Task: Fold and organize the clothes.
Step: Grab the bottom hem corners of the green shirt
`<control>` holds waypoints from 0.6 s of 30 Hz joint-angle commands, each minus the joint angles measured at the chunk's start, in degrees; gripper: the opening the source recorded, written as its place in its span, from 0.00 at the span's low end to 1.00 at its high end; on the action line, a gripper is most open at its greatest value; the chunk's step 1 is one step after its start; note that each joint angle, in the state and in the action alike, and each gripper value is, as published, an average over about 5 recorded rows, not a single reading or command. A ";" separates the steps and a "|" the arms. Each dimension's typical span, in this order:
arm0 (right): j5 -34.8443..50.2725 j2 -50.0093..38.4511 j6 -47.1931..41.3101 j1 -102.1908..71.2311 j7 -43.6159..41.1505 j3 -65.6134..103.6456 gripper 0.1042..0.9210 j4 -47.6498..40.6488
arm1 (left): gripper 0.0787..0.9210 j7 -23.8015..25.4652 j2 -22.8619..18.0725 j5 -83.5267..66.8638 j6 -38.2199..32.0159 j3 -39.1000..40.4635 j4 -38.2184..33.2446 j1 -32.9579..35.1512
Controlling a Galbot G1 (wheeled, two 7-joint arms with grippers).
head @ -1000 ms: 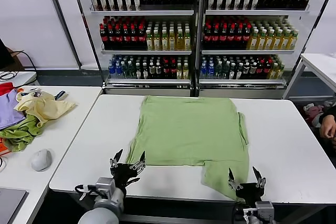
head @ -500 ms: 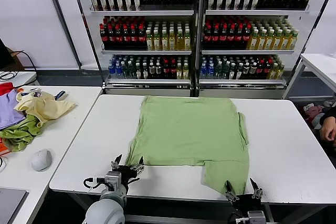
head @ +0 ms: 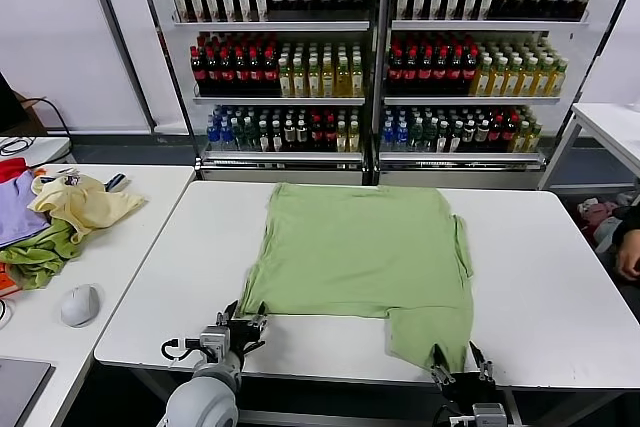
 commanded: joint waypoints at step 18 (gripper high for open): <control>8.05 -4.63 5.49 3.74 -4.42 3.80 0.01 6.89 | 0.01 3.14 0.47 -3.08 -6.90 -1.95 -8.56 1.66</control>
